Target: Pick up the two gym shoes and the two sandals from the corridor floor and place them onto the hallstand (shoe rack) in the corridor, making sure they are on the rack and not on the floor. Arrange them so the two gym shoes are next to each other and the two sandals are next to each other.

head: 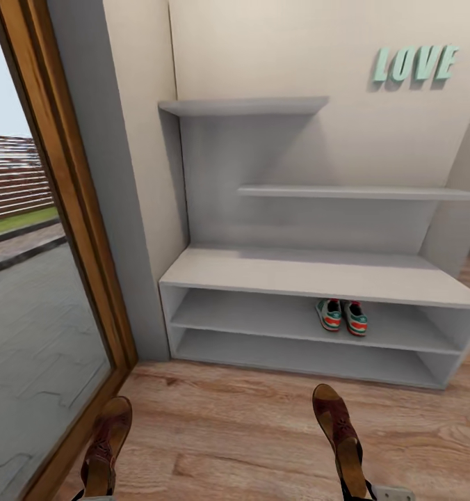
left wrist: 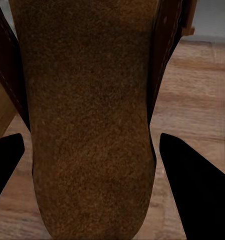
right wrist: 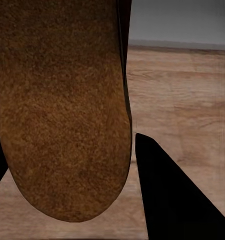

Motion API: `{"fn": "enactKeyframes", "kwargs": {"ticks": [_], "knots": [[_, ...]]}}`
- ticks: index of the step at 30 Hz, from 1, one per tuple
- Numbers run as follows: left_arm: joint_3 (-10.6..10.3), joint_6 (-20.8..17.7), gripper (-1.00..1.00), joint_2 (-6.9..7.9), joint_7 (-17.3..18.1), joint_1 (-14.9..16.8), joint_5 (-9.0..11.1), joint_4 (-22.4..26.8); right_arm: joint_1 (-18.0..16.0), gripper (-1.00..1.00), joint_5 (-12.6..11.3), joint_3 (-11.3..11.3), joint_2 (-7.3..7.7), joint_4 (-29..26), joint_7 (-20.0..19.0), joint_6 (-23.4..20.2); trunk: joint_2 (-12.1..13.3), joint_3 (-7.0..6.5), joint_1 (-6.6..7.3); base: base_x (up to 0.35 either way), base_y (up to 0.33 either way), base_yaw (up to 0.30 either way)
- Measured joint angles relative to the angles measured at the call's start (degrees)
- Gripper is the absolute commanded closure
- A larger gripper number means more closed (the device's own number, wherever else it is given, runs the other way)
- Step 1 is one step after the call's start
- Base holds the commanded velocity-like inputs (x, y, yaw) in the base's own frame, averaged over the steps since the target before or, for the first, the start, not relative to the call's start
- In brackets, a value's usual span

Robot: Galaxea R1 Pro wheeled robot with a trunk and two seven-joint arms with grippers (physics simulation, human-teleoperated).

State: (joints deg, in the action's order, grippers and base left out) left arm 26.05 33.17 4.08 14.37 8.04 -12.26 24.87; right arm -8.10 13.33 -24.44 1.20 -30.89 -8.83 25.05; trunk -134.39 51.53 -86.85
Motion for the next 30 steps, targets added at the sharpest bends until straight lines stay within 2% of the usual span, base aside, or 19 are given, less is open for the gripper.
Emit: {"fn": "enactKeyframes", "kwargs": {"ticks": [22,30], "knots": [[0.0,0.0,1.0,0.0,0.0,0.0,0.0,0.0,0.0,1.0,0.0,0.1,0.01,-0.1,0.0,0.0,0.0,-0.74,0.0,0.0,0.0,-0.256],[0.0,0.0,1.0,0.0,0.0,0.0,0.0,0.0,0.0,1.0,0.0,0.0,0.0,-0.1,0.1,0.1,0.0,-0.8,0.0,0.0,0.0,-0.038]]}}
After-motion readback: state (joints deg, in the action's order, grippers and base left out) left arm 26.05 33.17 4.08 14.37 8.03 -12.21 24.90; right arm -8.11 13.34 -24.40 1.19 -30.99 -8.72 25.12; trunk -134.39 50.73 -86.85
